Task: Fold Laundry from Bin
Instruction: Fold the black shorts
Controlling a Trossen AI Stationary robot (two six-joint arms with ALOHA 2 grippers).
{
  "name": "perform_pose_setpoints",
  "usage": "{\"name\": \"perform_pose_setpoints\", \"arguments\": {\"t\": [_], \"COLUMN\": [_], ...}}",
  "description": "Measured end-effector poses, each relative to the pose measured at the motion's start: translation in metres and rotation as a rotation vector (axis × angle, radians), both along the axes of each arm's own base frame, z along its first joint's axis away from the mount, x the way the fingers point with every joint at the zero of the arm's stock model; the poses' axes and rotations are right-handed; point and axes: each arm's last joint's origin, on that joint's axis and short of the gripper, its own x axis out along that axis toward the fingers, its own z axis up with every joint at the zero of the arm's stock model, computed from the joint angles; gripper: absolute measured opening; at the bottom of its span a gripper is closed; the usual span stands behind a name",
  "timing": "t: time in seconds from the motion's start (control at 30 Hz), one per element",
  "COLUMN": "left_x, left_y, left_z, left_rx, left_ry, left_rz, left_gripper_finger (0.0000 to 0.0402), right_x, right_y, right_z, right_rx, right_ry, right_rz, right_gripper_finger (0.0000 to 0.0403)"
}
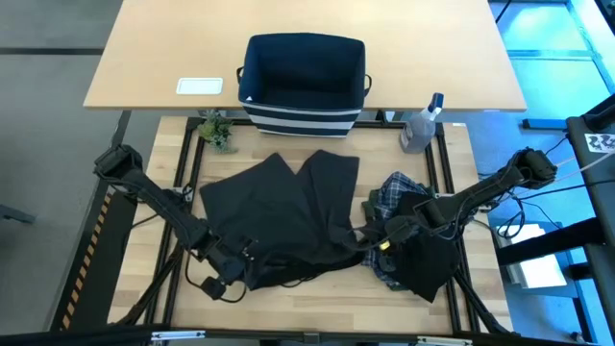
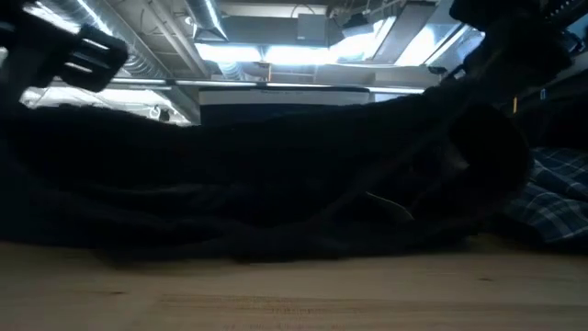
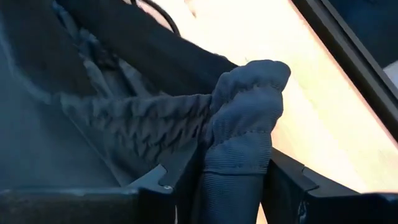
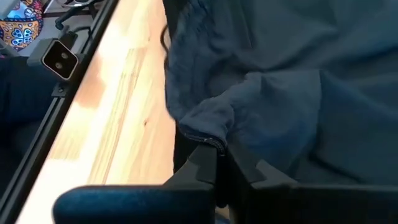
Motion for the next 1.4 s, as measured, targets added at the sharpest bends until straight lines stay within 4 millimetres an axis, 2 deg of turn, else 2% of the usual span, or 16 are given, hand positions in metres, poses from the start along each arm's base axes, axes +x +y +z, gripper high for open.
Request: {"name": "perform_pose_setpoints", "arguments": {"t": [0.3, 0.6, 0.73, 1.03, 1.17, 1.4], "left_x": [-0.023, -0.022, -0.022, -0.020, -0.017, -0.014], "left_y": [-0.013, -0.026, -0.027, -0.026, -0.027, -0.025], "left_z": [-0.005, 0.000, 0.000, 0.000, 0.003, 0.003], "left_rx": [0.011, -0.110, -0.128, -0.117, -0.108, -0.122], "left_ry": [0.127, 0.088, 0.088, 0.059, -0.016, -0.014], "left_rz": [0.046, 0.097, 0.112, 0.164, 0.197, 0.197], "left_gripper_finger": [0.0141, 0.0141, 0.0141, 0.0141, 0.0141, 0.0141], "right_x": [-0.002, 0.000, 0.003, 0.008, 0.013, 0.026], "right_y": [0.000, 0.001, 0.003, 0.007, 0.007, 0.011], "right_z": [-0.002, 0.001, 0.005, 0.015, 0.017, 0.002], "right_rx": [0.062, 0.097, 0.132, 0.194, 0.161, 0.079], "right_ry": [0.055, 0.025, -0.018, -0.120, -0.188, -0.216], "right_rz": [-0.044, -0.021, -0.001, 0.038, 0.004, -0.010], "right_gripper_finger": [0.0022, 0.0028, 0.0059, 0.0169, 0.0185, 0.0186]}}
